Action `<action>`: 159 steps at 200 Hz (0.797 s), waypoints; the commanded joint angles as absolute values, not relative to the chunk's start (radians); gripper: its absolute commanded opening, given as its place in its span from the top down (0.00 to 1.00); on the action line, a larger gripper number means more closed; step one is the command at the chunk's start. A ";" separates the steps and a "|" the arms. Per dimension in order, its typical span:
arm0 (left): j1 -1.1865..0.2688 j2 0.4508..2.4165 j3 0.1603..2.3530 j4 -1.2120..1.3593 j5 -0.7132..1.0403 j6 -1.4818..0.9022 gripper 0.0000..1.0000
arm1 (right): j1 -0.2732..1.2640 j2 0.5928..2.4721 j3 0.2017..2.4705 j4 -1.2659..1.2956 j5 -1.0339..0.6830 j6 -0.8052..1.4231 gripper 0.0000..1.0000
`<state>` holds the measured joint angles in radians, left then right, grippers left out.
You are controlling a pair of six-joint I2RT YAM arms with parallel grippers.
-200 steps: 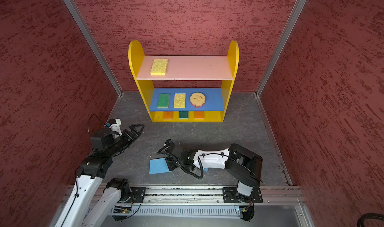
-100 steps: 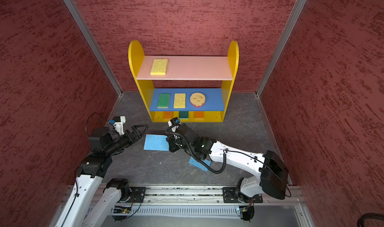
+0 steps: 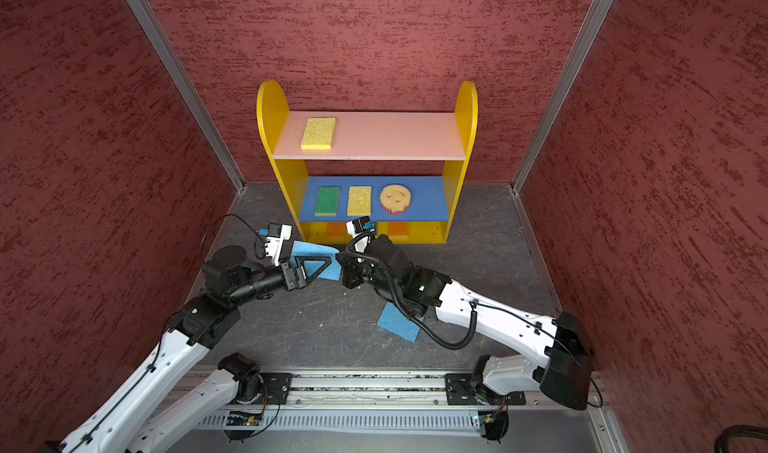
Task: Place and organize the cleaning sponges onto the shelf
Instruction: 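Lift the light-blue sponge with the right gripper while the left gripper grasps its other end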
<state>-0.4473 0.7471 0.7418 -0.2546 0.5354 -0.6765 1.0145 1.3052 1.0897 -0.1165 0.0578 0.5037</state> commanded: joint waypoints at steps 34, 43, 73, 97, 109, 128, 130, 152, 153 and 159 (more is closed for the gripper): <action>-0.452 0.757 0.829 -0.270 0.417 -0.614 0.85 | 1.005 1.207 1.069 -0.089 0.026 0.505 1.00; -0.450 0.752 0.838 -0.270 0.414 -0.611 0.91 | 1.001 1.187 1.057 -0.091 0.025 0.510 0.95; -0.435 0.769 0.888 -0.295 0.475 -0.568 1.00 | 0.966 1.126 1.024 -0.083 -0.068 0.504 0.33; -0.396 0.838 0.968 -0.364 0.609 -0.535 1.00 | 0.899 1.094 1.030 -0.087 -0.201 0.484 0.21; -0.376 0.890 1.023 -0.424 0.689 -0.506 1.00 | 0.863 1.082 1.042 -0.089 -0.271 0.471 0.18; -0.364 0.950 1.078 -0.482 0.784 -0.475 1.00 | 0.817 1.078 1.063 -0.101 -0.350 0.440 0.13; -0.364 0.954 1.080 -0.483 0.791 -0.475 1.00 | 0.812 1.079 1.066 -0.105 -0.356 0.438 0.12; -0.364 0.968 1.078 -0.444 0.875 -0.487 1.00 | 0.782 1.093 1.098 -0.134 -0.401 0.419 0.10; -0.365 0.968 1.078 -0.444 0.878 -0.488 1.00 | 0.781 1.094 1.099 -0.134 -0.405 0.419 0.10; -0.365 0.966 1.073 -0.434 0.890 -0.489 1.00 | 0.774 1.099 1.103 -0.132 -0.426 0.419 0.10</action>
